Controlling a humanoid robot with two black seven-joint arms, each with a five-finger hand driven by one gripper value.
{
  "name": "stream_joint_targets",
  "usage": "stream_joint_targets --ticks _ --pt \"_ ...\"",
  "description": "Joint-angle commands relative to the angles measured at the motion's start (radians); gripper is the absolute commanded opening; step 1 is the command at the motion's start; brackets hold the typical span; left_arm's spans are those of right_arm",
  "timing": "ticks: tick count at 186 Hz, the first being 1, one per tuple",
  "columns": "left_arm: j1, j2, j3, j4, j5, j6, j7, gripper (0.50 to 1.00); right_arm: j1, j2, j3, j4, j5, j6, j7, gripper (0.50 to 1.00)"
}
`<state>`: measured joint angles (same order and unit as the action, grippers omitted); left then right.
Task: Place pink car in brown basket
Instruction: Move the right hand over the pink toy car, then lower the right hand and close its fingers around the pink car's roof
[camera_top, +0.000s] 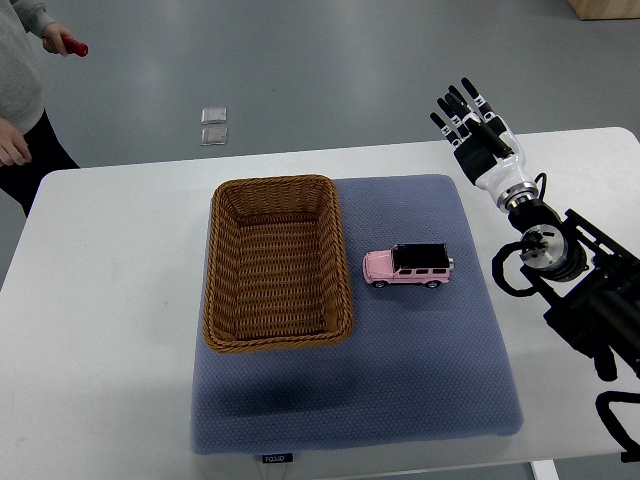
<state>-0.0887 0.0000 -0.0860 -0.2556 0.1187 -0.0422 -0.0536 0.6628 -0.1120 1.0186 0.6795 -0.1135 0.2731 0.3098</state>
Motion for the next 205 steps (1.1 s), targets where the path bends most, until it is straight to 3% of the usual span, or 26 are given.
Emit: stream_joint_targets --ticks 1,76,105,127,143,173,205 --pt "0.000 0.000 0.000 -0.001 -0.001 0.001 0.000 1.000 0.001 0.000 0.000 0.000 0.000 0.000 -0.001 0.917" --pt "-0.016 0.000 0.000 -0.002 0.001 0.005 -0.003 1.000 0.049 -0.006 -0.078 0.005 -0.153 0.023 -0.009 0.917" --pt "-0.016 0.000 0.000 -0.001 0.001 0.005 -0.003 1.000 0.159 -0.143 -0.318 0.023 -0.468 0.078 -0.074 0.917" --pt "-0.017 0.000 0.000 -0.002 0.001 0.002 -0.002 1.000 0.279 -0.253 -0.524 0.092 -0.655 0.179 -0.149 0.917" --pt "-0.017 0.000 0.000 -0.002 0.001 -0.001 -0.002 1.000 0.366 -0.345 -0.675 0.192 -0.741 0.222 -0.169 0.917" --pt "-0.017 0.000 0.000 -0.001 0.001 -0.001 0.000 1.000 0.483 -0.439 -0.933 0.364 -0.787 0.229 -0.175 0.917" --pt "-0.017 0.000 0.000 -0.001 0.001 -0.002 0.000 1.000 0.475 -0.440 -0.963 0.393 -0.788 0.210 -0.229 0.917"
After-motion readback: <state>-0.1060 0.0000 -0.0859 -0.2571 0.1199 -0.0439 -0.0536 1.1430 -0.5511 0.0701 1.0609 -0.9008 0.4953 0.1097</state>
